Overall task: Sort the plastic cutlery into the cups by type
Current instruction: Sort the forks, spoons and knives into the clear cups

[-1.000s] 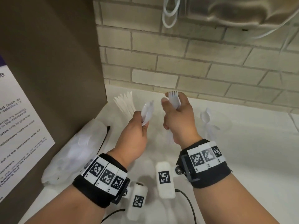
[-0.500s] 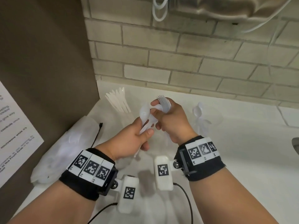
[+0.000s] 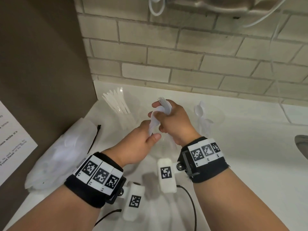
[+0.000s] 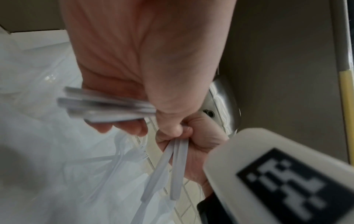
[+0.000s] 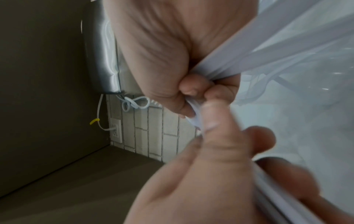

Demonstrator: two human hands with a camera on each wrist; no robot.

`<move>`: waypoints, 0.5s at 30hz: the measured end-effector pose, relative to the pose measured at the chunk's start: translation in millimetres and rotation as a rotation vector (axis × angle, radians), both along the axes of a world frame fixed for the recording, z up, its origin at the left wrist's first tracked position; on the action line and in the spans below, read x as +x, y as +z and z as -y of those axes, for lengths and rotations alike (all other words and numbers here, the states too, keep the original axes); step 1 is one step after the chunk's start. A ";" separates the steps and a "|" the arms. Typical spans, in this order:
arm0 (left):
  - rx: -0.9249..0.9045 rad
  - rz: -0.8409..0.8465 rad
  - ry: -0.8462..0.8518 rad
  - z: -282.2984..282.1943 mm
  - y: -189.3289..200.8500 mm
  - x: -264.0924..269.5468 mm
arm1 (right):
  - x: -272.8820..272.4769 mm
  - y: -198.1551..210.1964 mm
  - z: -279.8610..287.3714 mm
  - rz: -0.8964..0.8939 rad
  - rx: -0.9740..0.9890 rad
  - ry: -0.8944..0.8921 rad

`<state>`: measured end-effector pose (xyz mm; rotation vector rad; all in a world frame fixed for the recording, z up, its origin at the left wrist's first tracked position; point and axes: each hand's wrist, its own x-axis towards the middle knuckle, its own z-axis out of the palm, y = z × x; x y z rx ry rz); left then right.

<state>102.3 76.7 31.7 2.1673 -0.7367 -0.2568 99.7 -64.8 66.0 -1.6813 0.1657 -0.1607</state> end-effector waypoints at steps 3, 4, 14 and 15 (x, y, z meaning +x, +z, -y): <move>-0.107 -0.190 0.065 -3.4 0.3 -1.1 | 1.8 0.6 1.9 0.005 -0.003 0.010; -0.137 -0.232 0.082 -4.3 0.0 -0.8 | 2.8 0.5 1.2 0.006 -0.024 0.014; -0.430 -0.242 0.367 -14.8 -2.1 7.9 | 37.0 57.0 44.7 0.371 0.056 -0.226; -0.433 -0.243 0.364 -14.8 -1.9 7.6 | 40.8 54.9 45.0 0.389 0.056 -0.210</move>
